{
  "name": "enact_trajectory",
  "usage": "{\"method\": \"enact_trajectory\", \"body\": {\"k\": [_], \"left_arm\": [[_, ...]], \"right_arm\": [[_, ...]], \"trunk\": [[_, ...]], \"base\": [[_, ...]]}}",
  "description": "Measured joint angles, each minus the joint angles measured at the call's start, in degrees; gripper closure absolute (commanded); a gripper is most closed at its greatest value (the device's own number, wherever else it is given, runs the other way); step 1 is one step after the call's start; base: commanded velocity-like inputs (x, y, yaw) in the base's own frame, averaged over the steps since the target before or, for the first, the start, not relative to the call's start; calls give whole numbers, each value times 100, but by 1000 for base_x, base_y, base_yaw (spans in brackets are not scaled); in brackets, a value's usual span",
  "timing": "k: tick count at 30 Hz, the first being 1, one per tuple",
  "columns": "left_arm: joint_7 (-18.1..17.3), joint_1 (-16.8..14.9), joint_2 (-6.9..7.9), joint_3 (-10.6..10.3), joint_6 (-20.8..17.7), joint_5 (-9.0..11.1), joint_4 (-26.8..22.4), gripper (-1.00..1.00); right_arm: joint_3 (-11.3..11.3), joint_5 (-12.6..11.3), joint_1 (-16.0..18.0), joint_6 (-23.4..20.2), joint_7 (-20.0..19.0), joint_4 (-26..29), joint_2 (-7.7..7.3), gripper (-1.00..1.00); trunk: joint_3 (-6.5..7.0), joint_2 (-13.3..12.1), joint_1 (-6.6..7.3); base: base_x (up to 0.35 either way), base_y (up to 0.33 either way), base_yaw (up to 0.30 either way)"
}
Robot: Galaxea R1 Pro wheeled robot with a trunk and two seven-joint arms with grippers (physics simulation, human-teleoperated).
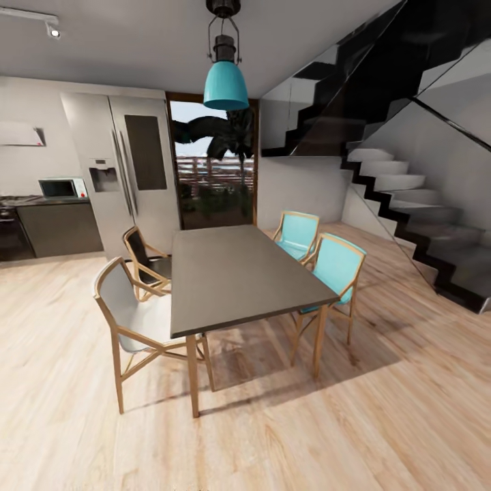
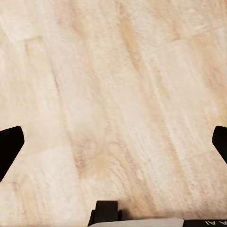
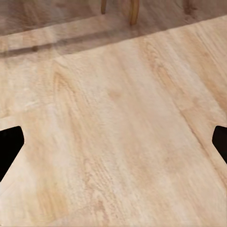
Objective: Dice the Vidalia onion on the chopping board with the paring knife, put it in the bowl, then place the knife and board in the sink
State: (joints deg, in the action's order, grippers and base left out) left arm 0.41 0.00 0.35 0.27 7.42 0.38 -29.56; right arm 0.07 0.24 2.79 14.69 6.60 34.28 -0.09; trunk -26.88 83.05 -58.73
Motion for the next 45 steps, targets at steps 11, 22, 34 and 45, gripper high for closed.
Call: {"method": "enact_trajectory", "body": {"k": [11, 22, 34, 45], "left_arm": [[4, 0, 0, 1, 330, 3, 48, -100], [5, 0, 0, 1, 337, 3, 50, -100], [0, 0, 5, 9, 337, 3, 50, -100], [1, 0, 9, 7, 337, 3, 50, -100]], "right_arm": [[0, 0, 0, 1, 0, 0, 0, -100], [0, 0, 0, 1, 0, 0, 0, -100], [0, 0, 0, 1, 0, 0, 0, -100], [0, 0, 0, 1, 2, 1, 0, -100]], "trunk": [[0, 0, 0], [0, 0, 0], [0, 0, 1], [0, 1, 2]], "base": [[0, 289, 247], [0, 285, 247], [33, 285, 248], [189, 184, 248]]}}
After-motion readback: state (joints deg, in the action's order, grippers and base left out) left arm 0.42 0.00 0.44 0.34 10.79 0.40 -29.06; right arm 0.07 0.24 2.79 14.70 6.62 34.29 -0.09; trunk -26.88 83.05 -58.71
